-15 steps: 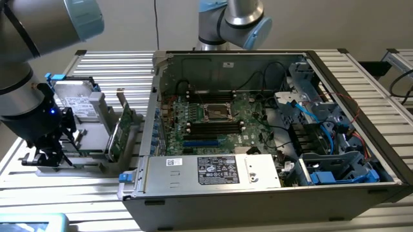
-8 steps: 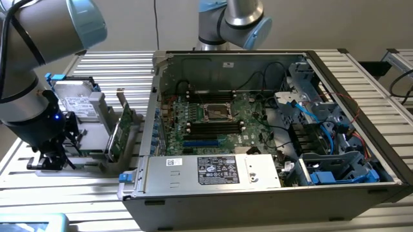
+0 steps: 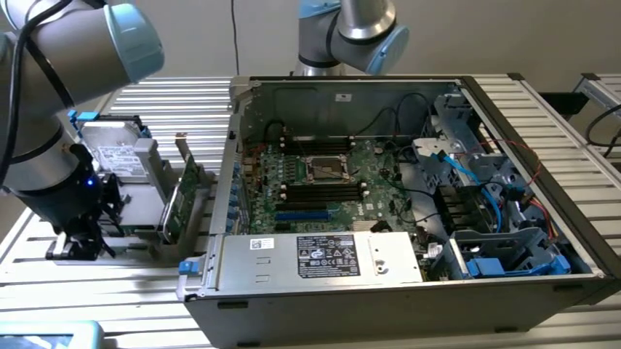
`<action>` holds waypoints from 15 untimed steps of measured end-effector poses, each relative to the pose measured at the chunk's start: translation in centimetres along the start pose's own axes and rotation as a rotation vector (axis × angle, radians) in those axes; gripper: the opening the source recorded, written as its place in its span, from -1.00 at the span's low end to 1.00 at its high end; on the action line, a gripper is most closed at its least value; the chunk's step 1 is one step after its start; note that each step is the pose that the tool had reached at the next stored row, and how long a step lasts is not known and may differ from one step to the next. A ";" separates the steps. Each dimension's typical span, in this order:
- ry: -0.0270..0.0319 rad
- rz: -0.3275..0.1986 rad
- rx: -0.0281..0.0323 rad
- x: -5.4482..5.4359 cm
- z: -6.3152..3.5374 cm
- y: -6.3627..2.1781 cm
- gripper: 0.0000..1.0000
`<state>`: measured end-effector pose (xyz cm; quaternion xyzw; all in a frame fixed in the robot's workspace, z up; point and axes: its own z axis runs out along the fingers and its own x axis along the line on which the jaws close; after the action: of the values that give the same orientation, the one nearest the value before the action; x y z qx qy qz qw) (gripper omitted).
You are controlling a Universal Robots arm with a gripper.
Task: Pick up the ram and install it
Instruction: 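Pick up the ram and move it above insertion slot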
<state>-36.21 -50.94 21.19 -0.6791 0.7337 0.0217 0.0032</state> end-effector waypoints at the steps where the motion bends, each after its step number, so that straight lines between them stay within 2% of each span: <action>1: 0.0001 0.000 -0.0003 0.0 0.11 0.00 -0.15; 6: 0.0002 0.000 -0.0010 -0.1 0.73 -0.02 -0.15; 15: 0.0003 0.000 -0.0049 -0.2 1.20 0.00 -0.15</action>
<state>-36.22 -50.65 20.00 -0.6790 0.7338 0.0234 0.0015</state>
